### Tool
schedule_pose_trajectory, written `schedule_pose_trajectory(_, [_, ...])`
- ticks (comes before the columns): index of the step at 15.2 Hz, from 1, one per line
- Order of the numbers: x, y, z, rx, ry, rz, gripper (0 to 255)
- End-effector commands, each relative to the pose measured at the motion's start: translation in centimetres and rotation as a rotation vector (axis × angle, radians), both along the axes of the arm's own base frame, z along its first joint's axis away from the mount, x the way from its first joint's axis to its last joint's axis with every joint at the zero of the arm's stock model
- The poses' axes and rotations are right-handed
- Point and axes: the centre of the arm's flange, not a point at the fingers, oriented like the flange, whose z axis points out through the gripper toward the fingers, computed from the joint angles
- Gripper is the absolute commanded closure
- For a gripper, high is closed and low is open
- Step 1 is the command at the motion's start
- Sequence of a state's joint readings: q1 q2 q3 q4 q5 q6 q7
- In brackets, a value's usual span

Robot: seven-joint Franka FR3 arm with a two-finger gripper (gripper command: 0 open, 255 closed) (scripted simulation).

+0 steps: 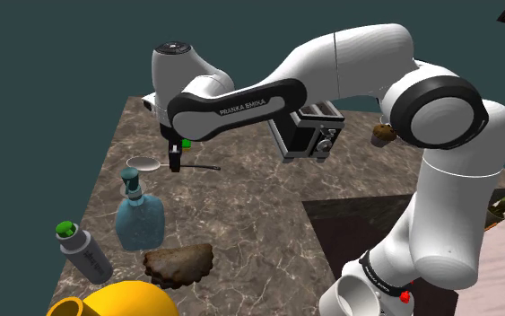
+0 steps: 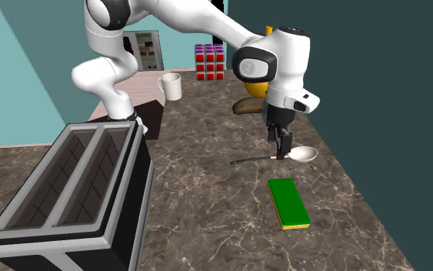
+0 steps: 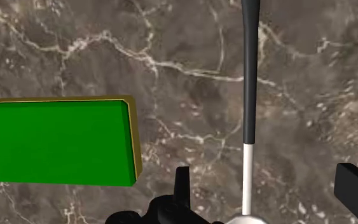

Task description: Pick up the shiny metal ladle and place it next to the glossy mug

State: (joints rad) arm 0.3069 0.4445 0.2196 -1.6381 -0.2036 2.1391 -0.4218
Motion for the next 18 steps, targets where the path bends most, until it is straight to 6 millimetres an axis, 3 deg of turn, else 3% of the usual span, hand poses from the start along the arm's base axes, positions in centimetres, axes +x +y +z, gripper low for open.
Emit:
schedule_pose_trajectory(1, [0.1, 0.0, -0.9, 0.000, -0.001, 0.004, 0])
schedule_pose_trajectory(5, [0.4, 0.0, -3.4, 0.000, -0.001, 0.004, 0])
schedule_pose_trajectory(13, [0.4, 0.0, -3.3, 0.000, -0.001, 0.004, 0])
schedule_pose_trajectory(14, [0.4, 0.0, -3.3, 0.000, -0.001, 0.004, 255])
schedule_pose_trajectory(18, [0.4, 0.0, -3.3, 0.000, -0.001, 0.004, 255])
